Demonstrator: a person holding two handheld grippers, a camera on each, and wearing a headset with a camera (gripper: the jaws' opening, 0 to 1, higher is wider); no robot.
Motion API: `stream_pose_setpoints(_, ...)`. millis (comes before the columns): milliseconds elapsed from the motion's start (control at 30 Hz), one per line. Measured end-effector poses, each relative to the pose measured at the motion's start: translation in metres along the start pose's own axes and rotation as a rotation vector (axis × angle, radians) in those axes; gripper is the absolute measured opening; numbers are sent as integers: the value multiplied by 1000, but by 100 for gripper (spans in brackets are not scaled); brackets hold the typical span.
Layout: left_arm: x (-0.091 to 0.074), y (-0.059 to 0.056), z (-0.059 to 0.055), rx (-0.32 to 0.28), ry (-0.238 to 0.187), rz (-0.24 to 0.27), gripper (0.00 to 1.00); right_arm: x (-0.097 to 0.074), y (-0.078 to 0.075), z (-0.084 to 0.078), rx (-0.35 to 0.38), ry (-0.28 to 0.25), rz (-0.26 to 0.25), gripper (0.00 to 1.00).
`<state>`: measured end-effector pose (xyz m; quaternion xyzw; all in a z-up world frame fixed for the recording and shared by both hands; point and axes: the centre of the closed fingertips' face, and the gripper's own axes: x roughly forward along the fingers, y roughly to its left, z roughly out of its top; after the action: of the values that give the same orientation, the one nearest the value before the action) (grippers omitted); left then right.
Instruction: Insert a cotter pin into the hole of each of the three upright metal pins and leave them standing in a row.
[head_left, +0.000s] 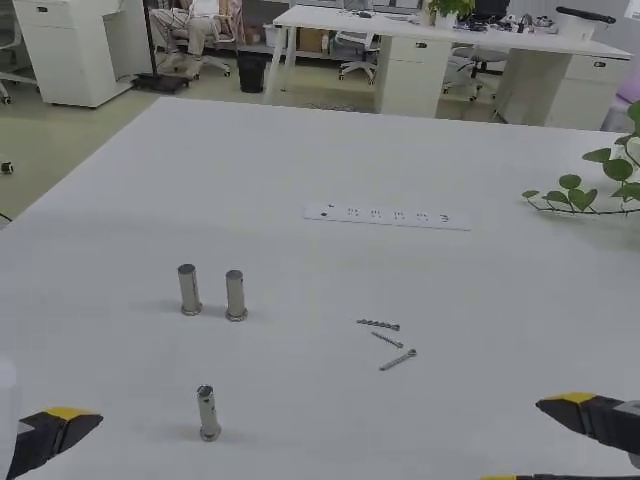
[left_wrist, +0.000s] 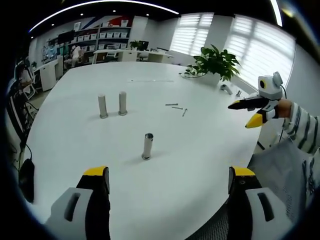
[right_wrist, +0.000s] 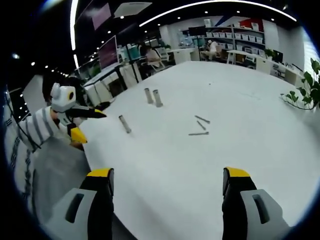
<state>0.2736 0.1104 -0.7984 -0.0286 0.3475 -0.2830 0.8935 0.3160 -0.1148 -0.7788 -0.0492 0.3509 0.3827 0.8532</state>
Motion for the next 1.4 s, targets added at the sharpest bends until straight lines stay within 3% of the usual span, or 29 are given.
stream_pose_setpoints(200, -1, 1, -7, -18, 16, 2, 100, 9, -8, 13, -121, 55, 26, 89)
stream_pose_setpoints(400, -2, 5, -12, -39, 19, 5, 100, 22, -12, 26, -203, 82, 60, 81)
stream_pose_setpoints(567, -3, 6, -14, -53, 23, 8, 100, 36, -17, 33, -277, 123, 76, 81)
stream_pose_setpoints(1167, 6, -1, -24, -52, 40, -32, 99, 78, -22, 23, -360, 277, 177, 68)
stream_pose_setpoints(1400, 7, -3, -25, -57, 31, -43, 99, 93, -31, 21, -363, 314, 177, 67)
